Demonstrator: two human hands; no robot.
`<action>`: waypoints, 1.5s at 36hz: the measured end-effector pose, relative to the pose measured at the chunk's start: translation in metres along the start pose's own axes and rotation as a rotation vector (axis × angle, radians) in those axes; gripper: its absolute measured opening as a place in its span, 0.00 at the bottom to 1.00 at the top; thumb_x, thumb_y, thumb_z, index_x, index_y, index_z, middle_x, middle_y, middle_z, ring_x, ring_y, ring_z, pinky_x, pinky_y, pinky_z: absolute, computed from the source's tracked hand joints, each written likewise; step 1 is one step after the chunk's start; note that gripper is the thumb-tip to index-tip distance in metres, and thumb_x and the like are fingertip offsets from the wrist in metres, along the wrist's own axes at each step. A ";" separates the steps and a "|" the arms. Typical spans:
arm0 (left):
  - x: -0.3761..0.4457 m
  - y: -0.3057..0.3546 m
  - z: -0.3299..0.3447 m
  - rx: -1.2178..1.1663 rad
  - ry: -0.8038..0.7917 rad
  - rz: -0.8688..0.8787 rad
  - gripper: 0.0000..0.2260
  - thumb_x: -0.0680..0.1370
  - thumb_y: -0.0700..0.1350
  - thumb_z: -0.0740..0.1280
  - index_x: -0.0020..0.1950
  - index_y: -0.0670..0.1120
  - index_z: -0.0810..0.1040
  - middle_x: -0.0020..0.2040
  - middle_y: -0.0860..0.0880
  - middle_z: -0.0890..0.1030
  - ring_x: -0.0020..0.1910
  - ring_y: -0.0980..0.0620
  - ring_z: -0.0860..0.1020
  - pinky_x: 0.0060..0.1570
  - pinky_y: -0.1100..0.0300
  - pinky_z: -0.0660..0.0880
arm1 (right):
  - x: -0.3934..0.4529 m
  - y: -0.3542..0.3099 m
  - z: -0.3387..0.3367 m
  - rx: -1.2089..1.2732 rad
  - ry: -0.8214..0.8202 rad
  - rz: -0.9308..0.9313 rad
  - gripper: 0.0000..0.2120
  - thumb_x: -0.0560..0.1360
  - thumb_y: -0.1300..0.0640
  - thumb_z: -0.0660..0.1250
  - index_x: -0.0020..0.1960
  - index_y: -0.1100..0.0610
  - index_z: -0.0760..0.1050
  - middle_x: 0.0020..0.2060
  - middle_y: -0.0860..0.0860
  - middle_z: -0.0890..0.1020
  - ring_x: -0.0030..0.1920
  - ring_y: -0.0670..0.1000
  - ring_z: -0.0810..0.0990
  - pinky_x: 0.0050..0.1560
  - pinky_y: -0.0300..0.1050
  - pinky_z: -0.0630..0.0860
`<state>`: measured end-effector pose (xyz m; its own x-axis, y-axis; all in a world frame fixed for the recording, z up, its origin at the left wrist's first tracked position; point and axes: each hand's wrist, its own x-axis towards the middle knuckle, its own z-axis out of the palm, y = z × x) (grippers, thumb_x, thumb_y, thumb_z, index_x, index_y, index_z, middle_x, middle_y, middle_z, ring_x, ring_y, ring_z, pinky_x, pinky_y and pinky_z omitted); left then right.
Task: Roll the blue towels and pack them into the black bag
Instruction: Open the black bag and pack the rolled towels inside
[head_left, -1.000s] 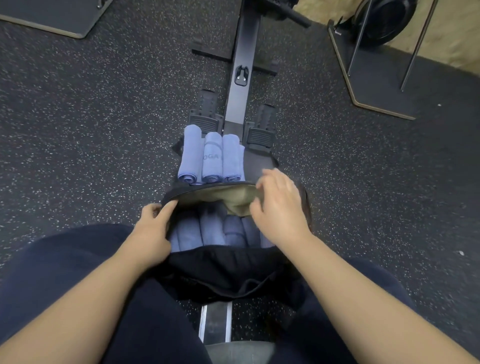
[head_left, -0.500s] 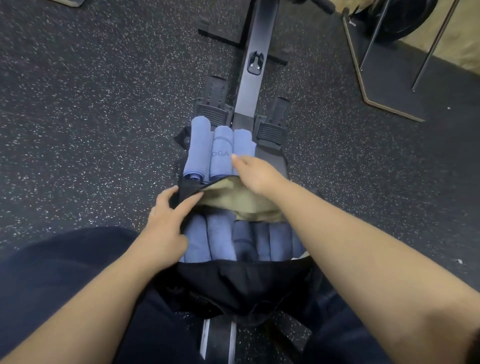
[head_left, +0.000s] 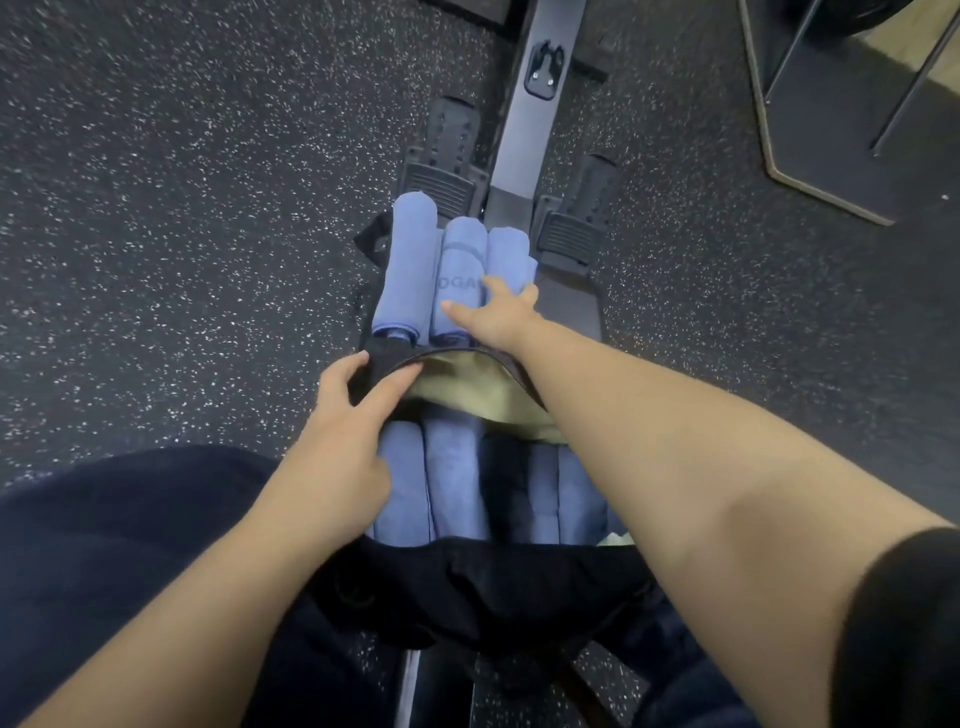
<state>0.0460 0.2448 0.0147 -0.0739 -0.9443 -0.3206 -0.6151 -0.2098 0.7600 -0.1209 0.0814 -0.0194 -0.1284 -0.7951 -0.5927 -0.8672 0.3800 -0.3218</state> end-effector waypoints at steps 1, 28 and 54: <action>0.000 0.001 -0.001 0.000 0.000 -0.008 0.39 0.71 0.27 0.55 0.74 0.61 0.62 0.75 0.58 0.48 0.72 0.54 0.59 0.60 0.66 0.61 | 0.002 -0.001 0.003 -0.006 0.017 0.016 0.37 0.73 0.35 0.64 0.76 0.46 0.55 0.76 0.56 0.43 0.71 0.64 0.61 0.70 0.52 0.60; 0.001 0.007 -0.006 -0.022 -0.050 -0.100 0.39 0.70 0.27 0.53 0.73 0.63 0.61 0.71 0.64 0.48 0.53 0.55 0.71 0.55 0.53 0.74 | 0.035 0.001 0.015 -0.002 0.098 0.135 0.36 0.67 0.38 0.69 0.69 0.49 0.58 0.68 0.58 0.56 0.62 0.64 0.66 0.50 0.52 0.66; 0.004 0.004 0.002 0.109 -0.074 -0.080 0.38 0.70 0.29 0.56 0.73 0.61 0.60 0.71 0.62 0.46 0.52 0.51 0.72 0.52 0.54 0.75 | 0.019 0.027 -0.001 0.044 0.140 0.146 0.29 0.71 0.46 0.70 0.67 0.49 0.60 0.63 0.57 0.60 0.50 0.60 0.69 0.45 0.49 0.67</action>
<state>0.0415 0.2408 0.0148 -0.0761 -0.9037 -0.4214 -0.7023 -0.2514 0.6660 -0.1472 0.0762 -0.0380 -0.3200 -0.7868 -0.5278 -0.8128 0.5142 -0.2738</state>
